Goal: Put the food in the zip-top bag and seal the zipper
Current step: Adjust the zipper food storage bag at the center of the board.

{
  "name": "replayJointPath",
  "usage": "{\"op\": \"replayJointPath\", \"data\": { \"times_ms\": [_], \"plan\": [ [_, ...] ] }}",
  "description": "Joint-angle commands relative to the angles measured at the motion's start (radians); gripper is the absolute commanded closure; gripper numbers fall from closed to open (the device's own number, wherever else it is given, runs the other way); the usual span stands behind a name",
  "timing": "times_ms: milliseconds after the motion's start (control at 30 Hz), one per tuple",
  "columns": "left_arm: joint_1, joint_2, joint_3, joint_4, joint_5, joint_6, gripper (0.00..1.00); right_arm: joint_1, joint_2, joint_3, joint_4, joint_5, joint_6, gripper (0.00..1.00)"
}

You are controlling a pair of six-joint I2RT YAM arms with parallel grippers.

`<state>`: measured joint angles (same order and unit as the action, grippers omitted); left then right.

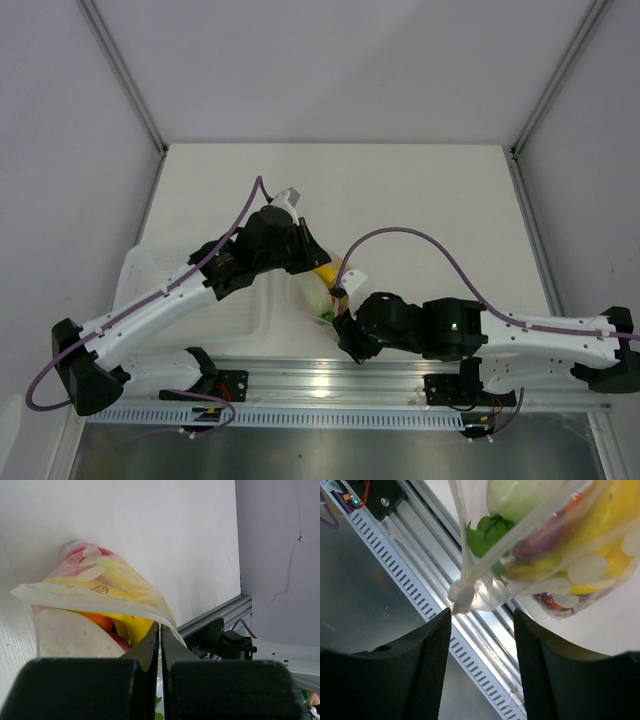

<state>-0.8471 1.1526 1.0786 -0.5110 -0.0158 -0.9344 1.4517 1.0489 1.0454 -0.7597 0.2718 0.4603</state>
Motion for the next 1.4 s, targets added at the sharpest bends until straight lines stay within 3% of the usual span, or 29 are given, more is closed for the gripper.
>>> {"op": "replayJointPath", "data": {
  "times_ms": [0, 300, 433, 600, 767, 933, 1033, 1067, 1167, 1300, 1367],
  "plan": [
    [-0.006, -0.004, 0.003, 0.029, -0.003, -0.004, 0.99, 0.016, 0.037, 0.038, 0.089, 0.032, -0.035, 0.46],
    [-0.006, 0.018, 0.007, 0.034, 0.005, -0.003, 0.99, 0.058, 0.031, 0.013, 0.18, 0.22, -0.046, 0.63],
    [-0.007, 0.013, 0.007, 0.034, 0.001, 0.002, 0.99, 0.061, 0.008, -0.011, 0.184, 0.326, -0.022, 0.83],
    [-0.007, 0.001, -0.005, 0.031, -0.004, 0.008, 0.99, 0.062, -0.064, -0.07, 0.246, 0.388, -0.026, 0.99],
    [-0.006, -0.005, -0.003, 0.048, 0.017, 0.048, 0.99, 0.059, -0.174, -0.14, 0.313, 0.366, -0.058, 1.0],
    [-0.006, -0.043, 0.01, 0.104, 0.074, 0.224, 0.97, 0.045, -0.237, -0.183, 0.287, 0.36, -0.058, 1.0],
    [-0.006, -0.083, 0.011, 0.176, 0.094, 0.354, 0.68, 0.038, -0.285, -0.202, 0.283, 0.337, -0.068, 1.0],
    [-0.006, -0.094, 0.003, 0.207, 0.129, 0.432, 0.5, 0.036, -0.306, -0.205, 0.281, 0.325, -0.071, 1.0],
    [-0.007, -0.122, 0.006, 0.31, 0.215, 0.555, 0.25, 0.021, -0.339, -0.211, 0.261, 0.313, -0.072, 1.0],
    [-0.023, -0.148, -0.022, 0.442, 0.402, 0.776, 0.03, 0.006, -0.392, -0.217, 0.232, 0.307, -0.06, 1.0],
    [-0.039, -0.151, -0.049, 0.498, 0.482, 0.901, 0.0, -0.001, -0.412, -0.226, 0.234, 0.299, -0.061, 1.0]
  ]
}}
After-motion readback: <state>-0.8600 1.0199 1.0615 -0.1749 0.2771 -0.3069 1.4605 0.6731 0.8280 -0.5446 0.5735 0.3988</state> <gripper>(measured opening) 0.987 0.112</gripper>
